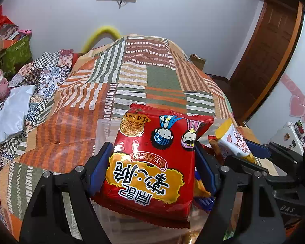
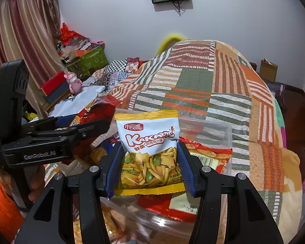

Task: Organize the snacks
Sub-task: 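Carry both bags over the clear box and release them inside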

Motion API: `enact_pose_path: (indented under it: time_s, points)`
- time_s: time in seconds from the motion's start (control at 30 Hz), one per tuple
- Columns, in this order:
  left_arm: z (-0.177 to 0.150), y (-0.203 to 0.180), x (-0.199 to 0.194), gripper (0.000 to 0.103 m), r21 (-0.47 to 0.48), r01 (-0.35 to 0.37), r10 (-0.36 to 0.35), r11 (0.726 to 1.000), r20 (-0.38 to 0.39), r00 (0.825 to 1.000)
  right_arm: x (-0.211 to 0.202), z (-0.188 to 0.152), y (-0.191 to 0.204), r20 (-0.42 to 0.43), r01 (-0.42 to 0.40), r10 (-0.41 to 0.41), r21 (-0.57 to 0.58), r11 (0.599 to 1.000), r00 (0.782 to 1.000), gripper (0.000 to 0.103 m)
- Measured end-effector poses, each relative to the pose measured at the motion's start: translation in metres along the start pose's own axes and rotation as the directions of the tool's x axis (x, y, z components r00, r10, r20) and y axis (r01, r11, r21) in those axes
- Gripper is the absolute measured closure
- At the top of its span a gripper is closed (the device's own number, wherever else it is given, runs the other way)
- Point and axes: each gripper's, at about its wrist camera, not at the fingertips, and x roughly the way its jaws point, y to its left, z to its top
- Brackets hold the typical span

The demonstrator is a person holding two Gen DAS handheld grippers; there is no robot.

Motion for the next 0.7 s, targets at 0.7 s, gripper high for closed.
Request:
enact_pose_path:
  time_s: [0.7]
  points:
    - [-0.001,0.004,0.003,0.025,-0.020,0.001,-0.002,1.000,-0.018,1.000,0.009,-0.003,-0.008,-0.040,0.020,-0.019,0.024,1.000,0.999,0.040]
